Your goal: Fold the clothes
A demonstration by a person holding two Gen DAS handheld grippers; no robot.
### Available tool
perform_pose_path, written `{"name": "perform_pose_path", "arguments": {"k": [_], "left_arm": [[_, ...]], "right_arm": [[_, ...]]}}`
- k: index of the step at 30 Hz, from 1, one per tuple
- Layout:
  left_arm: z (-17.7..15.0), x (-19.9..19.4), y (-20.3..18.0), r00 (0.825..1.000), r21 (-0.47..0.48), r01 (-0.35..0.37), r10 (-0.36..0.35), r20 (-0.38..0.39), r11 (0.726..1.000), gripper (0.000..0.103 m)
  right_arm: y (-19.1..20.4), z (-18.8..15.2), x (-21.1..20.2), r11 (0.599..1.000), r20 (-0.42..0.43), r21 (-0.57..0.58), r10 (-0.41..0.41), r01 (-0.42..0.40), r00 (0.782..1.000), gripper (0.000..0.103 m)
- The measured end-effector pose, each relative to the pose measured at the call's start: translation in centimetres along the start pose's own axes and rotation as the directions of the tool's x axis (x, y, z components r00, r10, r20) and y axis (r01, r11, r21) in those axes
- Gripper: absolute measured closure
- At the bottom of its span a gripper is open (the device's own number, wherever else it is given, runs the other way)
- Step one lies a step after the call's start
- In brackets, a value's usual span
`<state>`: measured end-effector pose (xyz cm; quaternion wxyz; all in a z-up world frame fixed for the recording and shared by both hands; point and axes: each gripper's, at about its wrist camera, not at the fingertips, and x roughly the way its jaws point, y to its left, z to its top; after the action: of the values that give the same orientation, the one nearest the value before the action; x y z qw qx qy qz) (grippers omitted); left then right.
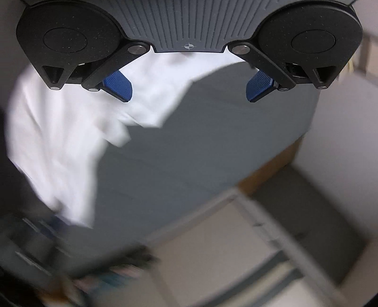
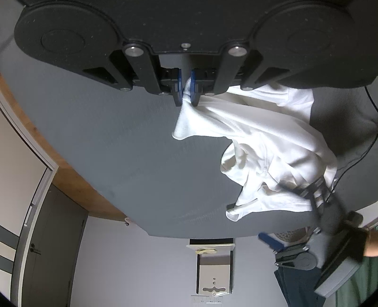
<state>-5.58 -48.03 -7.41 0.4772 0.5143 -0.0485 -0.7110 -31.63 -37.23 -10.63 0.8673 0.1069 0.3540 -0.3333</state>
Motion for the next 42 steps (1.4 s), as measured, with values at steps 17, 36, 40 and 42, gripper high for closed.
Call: {"name": "perform_pose_path", "arguments": {"k": [17,36,40,42], "left_arm": [[1.6,4.3,-7.0,0.969,0.312,0.192,-0.131,-0.207,0.930,0.069],[-1.7,-2.1,-3.9,0.986,-0.034,0.017,-0.023,-0.163,0.999,0.100],[-1.4,-1.9,-5.5,0.986,0.025,0.023,-0.019,-0.166,0.999,0.089],[-1.0,-2.1,-5.6,0.986,0.039,0.032,-0.026,-0.162,0.999,0.084]], "right_arm": [[0.2,-0.2,-0.4,1.000,0.029,-0.007,-0.003,0.003,1.000,0.096],[0.3,0.7,0.8,0.999,0.077,-0.051,-0.005,0.009,0.997,0.096],[0.2,0.5,1.0,0.999,0.063,-0.042,0.000,0.003,0.998,0.096],[0.1,0.4,0.9,0.999,0.059,-0.049,0.001,0.002,0.998,0.096]]}}
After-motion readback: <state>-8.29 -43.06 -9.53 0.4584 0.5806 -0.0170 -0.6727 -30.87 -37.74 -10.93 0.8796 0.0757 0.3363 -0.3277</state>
